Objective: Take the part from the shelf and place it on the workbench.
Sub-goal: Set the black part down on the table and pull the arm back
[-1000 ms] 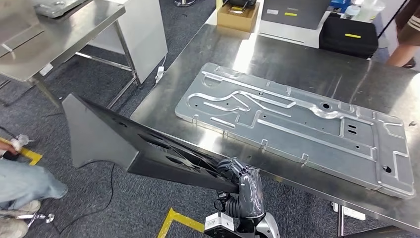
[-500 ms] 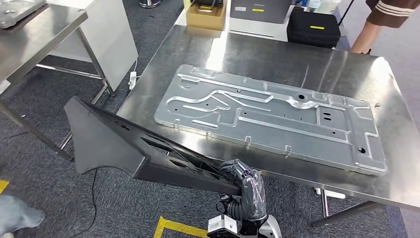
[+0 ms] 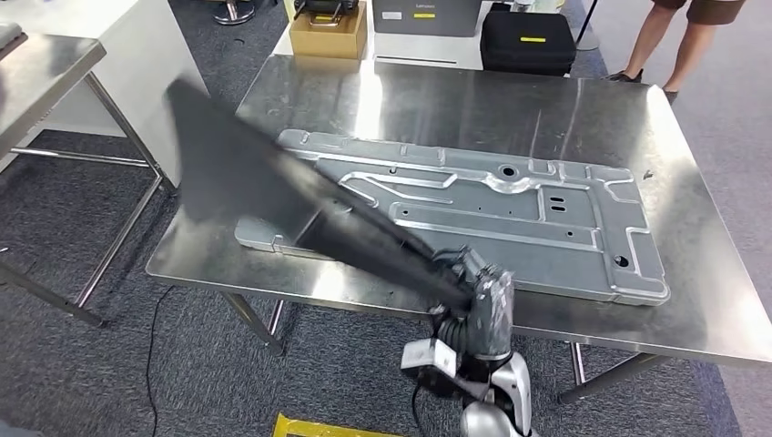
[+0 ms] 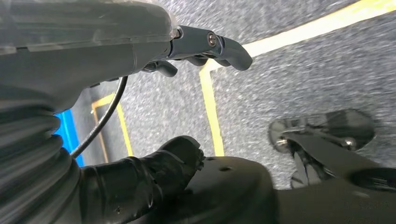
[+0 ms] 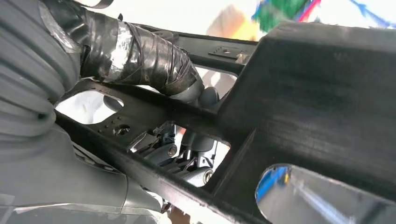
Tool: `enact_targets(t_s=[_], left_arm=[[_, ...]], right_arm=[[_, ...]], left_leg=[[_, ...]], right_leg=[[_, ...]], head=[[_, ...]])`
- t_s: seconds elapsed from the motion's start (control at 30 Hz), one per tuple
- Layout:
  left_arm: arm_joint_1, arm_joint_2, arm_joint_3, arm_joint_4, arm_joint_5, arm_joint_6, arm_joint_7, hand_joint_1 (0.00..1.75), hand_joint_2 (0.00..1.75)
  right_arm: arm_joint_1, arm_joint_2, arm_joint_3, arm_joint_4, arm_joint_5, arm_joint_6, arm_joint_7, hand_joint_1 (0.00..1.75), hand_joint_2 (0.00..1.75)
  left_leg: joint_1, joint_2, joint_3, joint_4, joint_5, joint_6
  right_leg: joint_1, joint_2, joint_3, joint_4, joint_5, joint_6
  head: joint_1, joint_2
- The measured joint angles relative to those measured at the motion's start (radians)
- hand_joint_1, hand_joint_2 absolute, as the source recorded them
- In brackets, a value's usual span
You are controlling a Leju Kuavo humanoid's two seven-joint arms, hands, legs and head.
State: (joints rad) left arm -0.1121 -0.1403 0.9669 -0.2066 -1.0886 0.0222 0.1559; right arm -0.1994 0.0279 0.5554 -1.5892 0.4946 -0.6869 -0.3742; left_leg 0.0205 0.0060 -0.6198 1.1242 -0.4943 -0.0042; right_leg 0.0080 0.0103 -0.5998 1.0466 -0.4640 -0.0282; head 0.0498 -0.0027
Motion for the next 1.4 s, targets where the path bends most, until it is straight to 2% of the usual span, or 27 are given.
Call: enact_targets(t_s=[0.03, 0.07, 0.17, 0.2, 0.27, 0.33, 0.37, 0.4, 0.43, 0.5, 0.53, 0.57, 0.63, 0.7, 0.77, 0.83, 0.87, 0.9, 0.93, 1.0, 1.03, 1.07, 1.13, 1.23, 1.3, 1.37, 1.4], left_arm=[[-0.003, 0.000, -0.003, 0.000, -0.006, -0.003, 0.002, 0.00, 1.75], [-0.008, 0.000, -0.008, 0.000, -0.011, -0.006, 0.005, 0.00, 1.75], [-0.019, -0.002, -0.021, 0.000, -0.025, -0.015, 0.015, 0.00, 1.75], [-0.022, -0.002, -0.024, 0.000, -0.029, -0.017, 0.017, 0.00, 1.75], [-0.030, -0.004, -0.032, 0.000, -0.036, -0.023, 0.020, 0.00, 1.75], [-0.039, -0.005, -0.040, 0.000, -0.046, -0.031, 0.027, 0.00, 1.75], [-0.043, -0.006, -0.044, 0.000, -0.052, -0.034, 0.032, 0.00, 1.75], [-0.047, -0.007, -0.048, 0.000, -0.058, -0.037, 0.036, 0.00, 1.75], [-0.051, -0.008, -0.052, 0.000, -0.064, -0.040, 0.041, 0.00, 1.75], [-0.058, -0.010, -0.061, 0.000, -0.072, -0.045, 0.046, 0.00, 1.75], [-0.061, -0.011, -0.065, 0.000, -0.076, -0.048, 0.048, 0.00, 1.75], [-0.064, -0.011, -0.069, 0.000, -0.080, -0.050, 0.050, 0.00, 1.75], [-0.070, -0.012, -0.075, 0.000, -0.088, -0.053, 0.053, 0.00, 1.75], [-0.075, -0.014, -0.084, 0.000, -0.098, -0.059, 0.058, 0.00, 1.75], [-0.084, -0.016, -0.092, 0.000, -0.107, -0.068, 0.066, 0.00, 1.75], [-0.090, -0.018, -0.096, 0.000, -0.111, -0.073, 0.070, 0.00, 1.75], [-0.093, -0.019, -0.097, 0.000, -0.112, -0.074, 0.071, 0.00, 1.75], [-0.095, -0.020, -0.098, 0.000, -0.113, -0.074, 0.071, 0.00, 1.75], [-0.096, -0.021, -0.099, 0.000, -0.115, -0.075, 0.072, 0.00, 1.75], [-0.097, -0.022, -0.101, 0.000, -0.122, -0.077, 0.075, 0.00, 1.75], [-0.097, -0.022, -0.102, 0.000, -0.126, -0.079, 0.078, 0.00, 1.75], [-0.098, -0.023, -0.103, 0.000, -0.129, -0.081, 0.080, 0.00, 1.75], [-0.098, -0.025, -0.105, 0.000, -0.132, -0.084, 0.083, 0.00, 1.75], [-0.096, -0.028, -0.110, 0.000, -0.138, -0.086, 0.085, 0.00, 1.75], [-0.098, -0.030, -0.113, 0.000, -0.140, -0.086, 0.085, 0.00, 1.75], [-0.097, -0.030, -0.113, 0.000, -0.140, -0.086, 0.086, 0.00, 1.75], [-0.096, -0.030, -0.113, 0.000, -0.140, -0.086, 0.086, 0.00, 1.75]], right_arm=[[-0.020, 0.006, -0.012, 0.009, 0.013, -0.003, 0.006, 1.71, 1.75], [-0.042, 0.013, -0.024, 0.021, 0.030, -0.005, 0.014, 1.71, 1.75], [-0.112, 0.033, -0.059, 0.069, 0.081, -0.005, 0.040, 1.71, 1.75], [-0.134, 0.039, -0.069, 0.086, 0.100, -0.005, 0.047, 1.71, 1.75], [-0.176, 0.052, -0.089, 0.124, 0.163, -0.006, 0.062, 1.71, 1.75], [-0.218, 0.075, -0.117, 0.171, 0.280, -0.006, 0.076, 1.71, 1.75], [-0.236, 0.088, -0.133, 0.195, 0.355, -0.006, 0.084, 1.71, 1.75], [-0.254, 0.104, -0.151, 0.220, 0.436, -0.006, 0.094, 1.71, 1.75], [-0.272, 0.119, -0.168, 0.247, 0.513, -0.006, 0.104, 1.71, 1.75], [-0.305, 0.145, -0.196, 0.294, 0.614, -0.006, 0.123, 1.71, 1.75], [-0.320, 0.156, -0.208, 0.315, 0.649, -0.006, 0.135, 1.71, 1.75], [-0.334, 0.165, -0.216, 0.337, 0.687, -0.006, 0.152, 1.71, 1.75], [-0.363, 0.182, -0.227, 0.383, 0.780, -0.006, 0.201, 1.71, 1.75], [-0.393, 0.196, -0.230, 0.436, 0.892, -0.006, 0.267, 1.71, 1.75], [-0.428, 0.206, -0.217, 0.502, 0.970, -0.006, 0.352, 1.71, 1.75], [-0.457, 0.209, -0.194, 0.568, 0.989, -0.006, 0.423, 1.71, 1.75], [-0.464, 0.209, -0.185, 0.592, 0.989, -0.006, 0.443, 1.71, 1.75], [-0.470, 0.209, -0.179, 0.612, 0.989, -0.006, 0.456, 1.71, 1.75], [-0.477, 0.210, -0.174, 0.631, 0.990, -0.006, 0.466, 1.71, 1.75], [-0.497, 0.210, -0.158, 0.678, 0.991, -0.006, 0.495, 1.71, 1.75], [-0.513, 0.210, -0.145, 0.710, 0.991, -0.006, 0.517, 1.71, 1.75], [-0.530, 0.210, -0.129, 0.743, 0.991, -0.006, 0.541, 1.71, 1.75], [-0.558, 0.208, -0.101, 0.801, 0.991, -0.006, 0.581, 1.71, 1.75], [-0.589, 0.204, -0.071, 0.875, 0.991, -0.006, 0.609, 1.71, 1.75], [-0.613, 0.199, -0.055, 0.925, 0.991, -0.006, 0.630, 1.71, 1.75], [-0.632, 0.192, -0.044, 0.974, 0.991, -0.006, 0.652, 1.71, 1.75], [-0.638, 0.187, -0.042, 0.999, 0.991, -0.006, 0.660, 1.71, 1.75]], left_leg=[[-0.002, -0.001, 0.016, -0.044, 0.018, 0.004], [-0.004, -0.002, 0.023, -0.065, 0.021, 0.008], [-0.004, -0.002, 0.026, -0.079, 0.024, 0.023], [-0.002, -0.002, 0.029, -0.085, 0.027, 0.028], [0.001, 0.000, 0.032, -0.092, 0.032, 0.035], [0.001, 0.001, 0.033, -0.092, 0.031, 0.038], [0.002, 0.001, 0.034, -0.092, 0.030, 0.038], [0.003, 0.001, 0.035, -0.092, 0.028, 0.037], [0.005, 0.001, 0.039, -0.092, 0.026, 0.034], [0.008, -0.002, 0.047, -0.091, 0.019, 0.025], [0.008, -0.004, 0.048, -0.091, 0.016, 0.018], [0.007, -0.006, 0.048, -0.091, 0.014, 0.011], [0.006, -0.006, 0.048, -0.096, 0.014, -0.004], [0.008, -0.003, 0.049, -0.088, 0.003, -0.014], [0.009, -0.003, 0.014, -0.012, -0.039, -0.017], [0.008, -0.003, -0.058, 0.122, -0.092, -0.016], [0.007, -0.003, -0.088, 0.173, -0.104, -0.016], [0.006, -0.003, -0.106, 0.197, -0.099, -0.015], [0.005, -0.003, -0.103, 0.179, -0.072, -0.011], [0.002, -0.004, -0.058, 0.060, 0.010, 0.000], [-0.001, -0.004, -0.032, -0.003, 0.040, 0.007], [-0.004, -0.004, -0.017, -0.045, 0.053, 0.012], [-0.009, -0.005, -0.008, -0.072, 0.050, 0.017], [-0.003, -0.006, -0.002, -0.088, 0.054, 0.028], [0.000, -0.005, 0.004, -0.094, 0.055, 0.034], [-0.001, -0.005, 0.006, -0.094, 0.053, 0.038], [0.000, -0.006, 0.008, -0.094, 0.052, 0.039]], right_leg=[[0.001, 0.003, -0.001, 0.005, -0.003, 0.004], [0.002, 0.005, -0.004, 0.008, -0.004, 0.008], [0.001, 0.005, -0.009, 0.007, -0.004, 0.021], [0.001, 0.003, -0.013, 0.018, -0.012, 0.027], [-0.003, 0.000, -0.052, 0.097, -0.055, 0.037], [-0.011, -0.001, -0.121, 0.225, -0.103, 0.045], [-0.015, -0.002, -0.146, 0.265, -0.108, 0.048], [-0.020, -0.003, -0.154, 0.270, -0.094, 0.051], [-0.024, -0.005, -0.142, 0.235, -0.061, 0.053], [-0.028, -0.008, -0.083, 0.102, 0.011, 0.055], [-0.026, -0.009, -0.057, 0.047, 0.029, 0.054], [-0.024, -0.009, -0.043, 0.015, 0.034, 0.050], [-0.018, -0.006, -0.040, 0.003, 0.026, 0.039], [-0.021, -0.004, -0.034, -0.003, 0.027, 0.025], [-0.022, -0.005, -0.025, -0.011, 0.027, 0.011], [-0.016, -0.006, -0.023, -0.012, 0.024, 0.003], [-0.012, -0.006, -0.022, -0.011, 0.023, 0.001], [-0.009, -0.007, -0.020, -0.010, 0.021, -0.002], [-0.006, -0.006, -0.018, -0.009, 0.018, -0.003], [-0.002, -0.002, -0.012, -0.004, 0.011, -0.003], [0.000, 0.001, -0.012, -0.001, 0.008, -0.001], [0.001, 0.003, -0.016, 0.002, 0.006, 0.003], [0.002, 0.003, -0.023, 0.004, 0.008, 0.011], [0.001, -0.002, -0.030, 0.019, -0.005, 0.027], [-0.003, -0.003, -0.068, 0.100, -0.047, 0.038], [-0.009, -0.004, -0.135, 0.226, -0.095, 0.046], [-0.012, -0.004, -0.160, 0.268, -0.101, 0.048]], head=[[0.000, 0.000], [0.001, 0.000], [0.001, 0.000], [0.002, 0.000], [0.002, 0.000], [0.003, 0.000], [0.003, 0.000], [0.003, 0.000], [0.003, 0.000], [0.003, 0.000], [0.003, 0.000], [0.003, 0.000], [0.003, 0.000], [0.003, 0.000], [0.002, 0.000], [0.001, 0.000], [0.001, 0.000], [0.001, 0.000], [0.001, 0.000], [0.001, 0.000], [0.001, 0.000], [0.001, 0.000], [0.002, 0.000], [0.002, 0.000], [0.003, 0.000], [0.003, 0.000], [0.003, 0.000]])
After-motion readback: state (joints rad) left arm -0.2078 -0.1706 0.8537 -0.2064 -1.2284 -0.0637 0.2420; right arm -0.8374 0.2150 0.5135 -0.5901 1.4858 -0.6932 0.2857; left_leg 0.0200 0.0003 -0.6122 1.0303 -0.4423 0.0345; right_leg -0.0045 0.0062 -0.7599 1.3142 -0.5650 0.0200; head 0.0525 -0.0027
